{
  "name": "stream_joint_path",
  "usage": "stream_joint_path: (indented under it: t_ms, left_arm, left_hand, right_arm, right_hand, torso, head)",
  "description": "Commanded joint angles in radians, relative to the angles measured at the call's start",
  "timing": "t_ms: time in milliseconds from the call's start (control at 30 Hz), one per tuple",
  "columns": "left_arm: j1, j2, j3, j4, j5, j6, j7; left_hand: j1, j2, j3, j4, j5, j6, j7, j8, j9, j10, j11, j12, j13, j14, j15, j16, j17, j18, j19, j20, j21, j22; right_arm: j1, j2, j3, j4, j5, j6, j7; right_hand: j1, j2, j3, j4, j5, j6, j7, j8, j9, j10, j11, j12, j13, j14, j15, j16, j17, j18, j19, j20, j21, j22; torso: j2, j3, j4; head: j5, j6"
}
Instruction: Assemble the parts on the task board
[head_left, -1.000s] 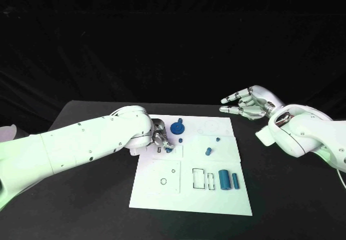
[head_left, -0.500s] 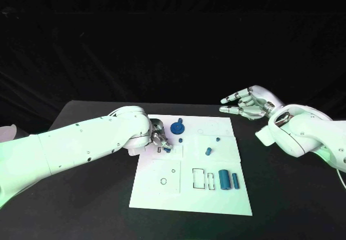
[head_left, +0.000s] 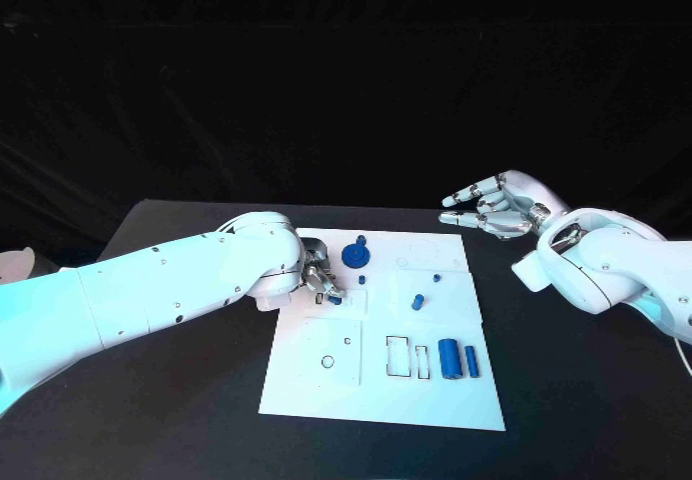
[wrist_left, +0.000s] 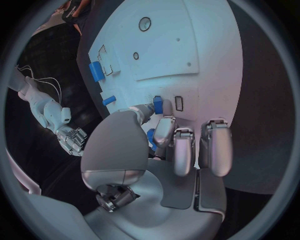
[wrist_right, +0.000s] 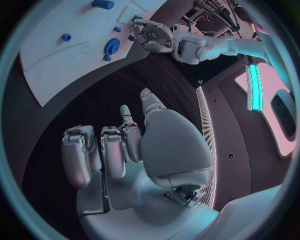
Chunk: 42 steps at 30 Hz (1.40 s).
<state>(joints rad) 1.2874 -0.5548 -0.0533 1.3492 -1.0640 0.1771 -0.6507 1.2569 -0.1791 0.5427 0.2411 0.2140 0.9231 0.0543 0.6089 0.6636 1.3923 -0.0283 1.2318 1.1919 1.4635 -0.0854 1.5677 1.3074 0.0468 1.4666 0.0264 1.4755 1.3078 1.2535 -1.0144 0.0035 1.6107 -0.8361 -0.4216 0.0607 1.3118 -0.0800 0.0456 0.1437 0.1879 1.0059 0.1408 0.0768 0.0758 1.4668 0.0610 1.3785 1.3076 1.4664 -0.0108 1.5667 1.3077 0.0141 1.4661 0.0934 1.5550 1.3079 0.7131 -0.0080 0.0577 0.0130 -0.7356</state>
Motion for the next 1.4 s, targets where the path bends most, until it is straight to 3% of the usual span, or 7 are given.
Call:
stream_joint_path:
  t_ms: [33, 400, 633, 1400]
  left_arm:
    - [-0.004, 0.003, -0.004, -0.004, -0.009, 0.042, -0.01]
    - [-0.004, 0.014, -0.005, -0.018, -0.009, 0.047, -0.01]
    - [-0.005, 0.021, -0.005, -0.027, -0.01, 0.058, -0.011]
    - [-0.006, 0.035, -0.004, -0.055, -0.024, 0.063, -0.012]
  left_hand:
    - [-0.013, -0.004, 0.183, -0.18, 0.007, 0.002, -0.009, 0.008, 0.003, 0.011, 0.0, 0.006, 0.003, 0.107, 0.003, 0.003, 0.263, -0.006, 0.016, 0.001, 0.004, 0.085]
    - [-0.08, -0.015, 0.125, -0.159, 0.004, 0.028, -0.031, 0.014, 0.008, 0.02, -0.016, 0.02, 0.017, 0.107, -0.008, 0.003, 0.263, -0.008, 0.021, -0.007, 0.009, 0.096]
    - [-0.119, -0.001, 0.09, -0.133, 0.006, 0.045, -0.037, 0.016, 0.008, 0.029, -0.021, 0.037, 0.036, 0.107, -0.014, 0.003, 0.263, -0.01, 0.026, -0.013, 0.013, 0.105]
    - [-0.19, 0.002, 0.0, -0.083, 0.004, 0.07, -0.048, 0.035, 0.021, 0.038, -0.03, 0.053, 0.055, 0.107, -0.022, 0.003, 0.263, -0.014, 0.034, -0.021, 0.02, 0.12]
  right_arm:
    - [-0.001, 0.001, 0.0, 0.001, -0.004, 0.014, 0.009]
    - [-0.001, -0.002, 0.0, 0.005, -0.004, 0.014, 0.008]
    - [-0.001, -0.002, 0.0, 0.006, -0.005, 0.018, 0.008]
    - [-0.001, -0.009, 0.0, 0.011, -0.004, 0.014, 0.005]
  right_hand:
    - [0.001, 0.006, -0.006, -0.002, 0.003, 0.002, 0.002, -0.002, 0.001, 0.024, -0.004, -0.004, 0.167, 0.1, -0.004, -0.006, 0.247, -0.004, 0.08, -0.002, -0.006, 0.222]
    - [0.0, 0.007, -0.008, -0.001, 0.004, 0.002, 0.001, -0.002, 0.001, 0.024, -0.004, -0.003, 0.167, 0.1, -0.004, -0.007, 0.246, -0.004, 0.08, -0.001, -0.006, 0.222]
    - [-0.002, 0.008, -0.01, 0.0, 0.005, 0.002, 0.001, -0.002, 0.001, 0.024, -0.004, -0.002, 0.168, 0.1, -0.004, -0.006, 0.248, -0.004, 0.08, -0.001, -0.006, 0.223]
    - [-0.004, 0.009, -0.013, 0.002, 0.007, 0.001, 0.002, -0.003, 0.001, 0.022, -0.004, -0.007, 0.165, 0.1, -0.004, -0.008, 0.245, -0.003, 0.078, -0.001, -0.009, 0.218]
  torso:
    - [0.0, 0.0001, -0.0005]
    - [0.001, 0.0009, -0.0008]
    - [0.002, 0.0008, -0.0005]
    - [0.0, 0.0, 0.0009]
  head:
    - [0.001, 0.001]
    - [-0.001, 0.0]
    - [-0.004, 0.0]
    - [-0.01, -0.007]
